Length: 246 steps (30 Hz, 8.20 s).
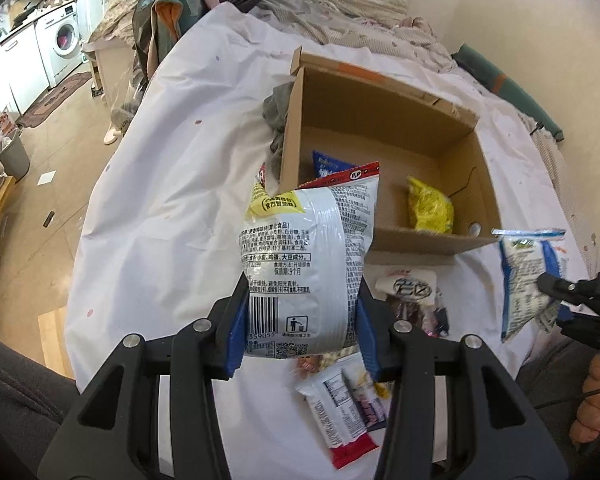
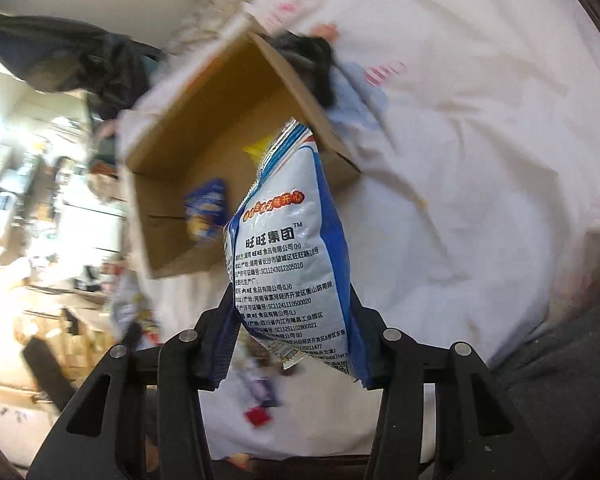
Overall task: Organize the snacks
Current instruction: 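Lower both bags into the box and open both grippers, then move both tools back over the remaining wrapped bars, then grasp a white-and-red bar with the left gripper while the right grasps another bar, then lower both bars into the box and open both grippers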
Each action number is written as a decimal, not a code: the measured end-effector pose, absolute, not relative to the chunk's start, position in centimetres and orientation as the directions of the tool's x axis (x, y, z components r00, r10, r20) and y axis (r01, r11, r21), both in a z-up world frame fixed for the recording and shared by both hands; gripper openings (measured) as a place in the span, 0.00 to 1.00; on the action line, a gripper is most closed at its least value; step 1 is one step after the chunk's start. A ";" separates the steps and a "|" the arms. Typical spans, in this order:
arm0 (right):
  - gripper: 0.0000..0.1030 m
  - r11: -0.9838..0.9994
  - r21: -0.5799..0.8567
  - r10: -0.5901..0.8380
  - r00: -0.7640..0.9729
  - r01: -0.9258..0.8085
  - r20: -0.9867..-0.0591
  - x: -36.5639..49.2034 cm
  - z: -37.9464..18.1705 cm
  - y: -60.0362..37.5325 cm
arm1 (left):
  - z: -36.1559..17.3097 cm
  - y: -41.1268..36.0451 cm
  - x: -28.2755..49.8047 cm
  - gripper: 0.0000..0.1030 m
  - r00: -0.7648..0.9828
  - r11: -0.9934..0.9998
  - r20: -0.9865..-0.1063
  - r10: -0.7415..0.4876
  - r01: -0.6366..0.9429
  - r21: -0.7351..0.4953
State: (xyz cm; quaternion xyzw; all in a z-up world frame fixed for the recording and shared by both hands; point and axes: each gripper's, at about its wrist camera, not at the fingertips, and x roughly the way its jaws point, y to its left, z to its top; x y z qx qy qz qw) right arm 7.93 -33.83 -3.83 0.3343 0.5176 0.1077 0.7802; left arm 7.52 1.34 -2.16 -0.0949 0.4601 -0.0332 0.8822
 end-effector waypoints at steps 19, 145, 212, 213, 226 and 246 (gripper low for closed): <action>0.48 0.734 0.679 0.571 0.537 0.006 -0.621 16.0 1.5 -31.3 | 3.9 -1.0 16.9 0.41 0.638 0.993 -0.761 -0.117 0.057 -0.105; 0.81 0.843 0.516 0.448 0.331 0.153 -0.831 10.0 -7.8 -29.8 | -10.6 0.4 6.5 0.55 0.223 0.948 -0.944 -0.241 -0.154 -0.279; 0.32 0.860 0.400 0.498 0.344 -0.318 -0.796 13.1 -1.8 -26.1 | 0.6 1.4 13.7 0.25 0.457 0.982 -0.871 -0.181 0.035 -0.185; 0.32 0.859 0.406 0.502 0.359 -0.312 -0.787 13.5 -1.6 -26.2 | 1.1 1.2 14.4 0.25 0.464 0.984 -0.868 -0.174 0.042 -0.175; 0.32 0.851 0.499 0.497 0.554 -0.161 -0.668 19.0 -1.1 -29.3 | 1.6 -1.6 20.6 0.25 0.552 0.993 -0.827 -0.102 0.108 -0.050; 0.32 0.899 0.434 0.398 0.539 -0.066 -0.742 22.0 -5.7 -29.1 | -3.2 -1.1 22.5 0.26 0.466 0.991 -0.874 -0.137 0.060 -0.124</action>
